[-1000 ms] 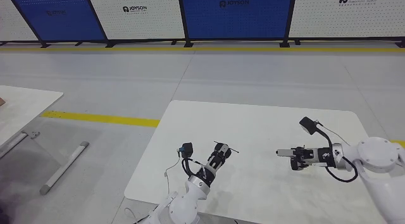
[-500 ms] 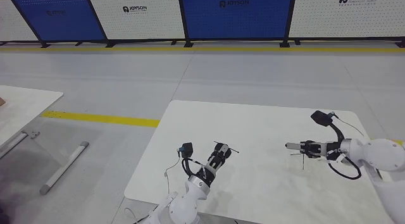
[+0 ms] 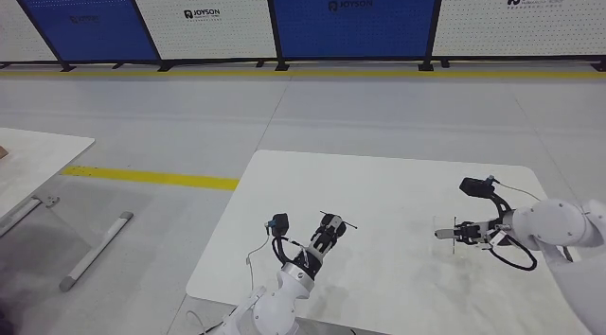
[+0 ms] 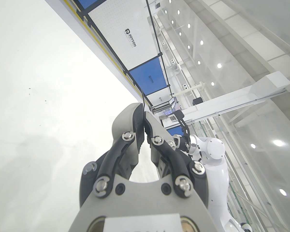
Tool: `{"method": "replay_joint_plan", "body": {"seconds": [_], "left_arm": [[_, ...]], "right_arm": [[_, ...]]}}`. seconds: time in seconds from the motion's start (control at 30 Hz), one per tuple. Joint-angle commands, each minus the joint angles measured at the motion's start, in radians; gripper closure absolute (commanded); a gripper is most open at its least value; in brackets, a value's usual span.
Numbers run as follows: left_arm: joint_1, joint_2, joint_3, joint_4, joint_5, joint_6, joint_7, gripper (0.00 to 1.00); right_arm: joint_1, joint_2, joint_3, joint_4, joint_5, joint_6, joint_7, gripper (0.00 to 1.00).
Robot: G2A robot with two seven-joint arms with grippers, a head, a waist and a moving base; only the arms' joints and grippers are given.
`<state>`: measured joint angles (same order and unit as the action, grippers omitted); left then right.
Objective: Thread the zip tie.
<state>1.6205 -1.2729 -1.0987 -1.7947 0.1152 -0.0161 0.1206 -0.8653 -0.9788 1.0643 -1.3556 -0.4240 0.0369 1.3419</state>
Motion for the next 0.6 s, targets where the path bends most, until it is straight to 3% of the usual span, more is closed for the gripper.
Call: {"method": "replay_joint_plan", "body": {"seconds": [0.0,0.23,0.43,0.57], "left_arm": [[0.000,0.000,0.000,0.000,0.000,0.000,0.000,1.00],[0.000,0.000,0.000,0.000,0.000,0.000,0.000,1.00],[0.000,0.000,0.000,0.000,0.000,0.000,0.000,1.00],[0.000,0.000,0.000,0.000,0.000,0.000,0.000,1.00]], "right_arm": [[-0.011,-0.001,-0.003,-0.001,0.010,-0.016,-0.019,0.00],[-0.006,0.002,0.034,0.014,0.124,-0.077,-0.010,0.00],[0.053,-0.014,-0.033,0.048,0.017,0.100,-0.055,0.00],[0.059,-0.016,-0.043,0.046,-0.001,0.105,-0.062,0.00]]}}
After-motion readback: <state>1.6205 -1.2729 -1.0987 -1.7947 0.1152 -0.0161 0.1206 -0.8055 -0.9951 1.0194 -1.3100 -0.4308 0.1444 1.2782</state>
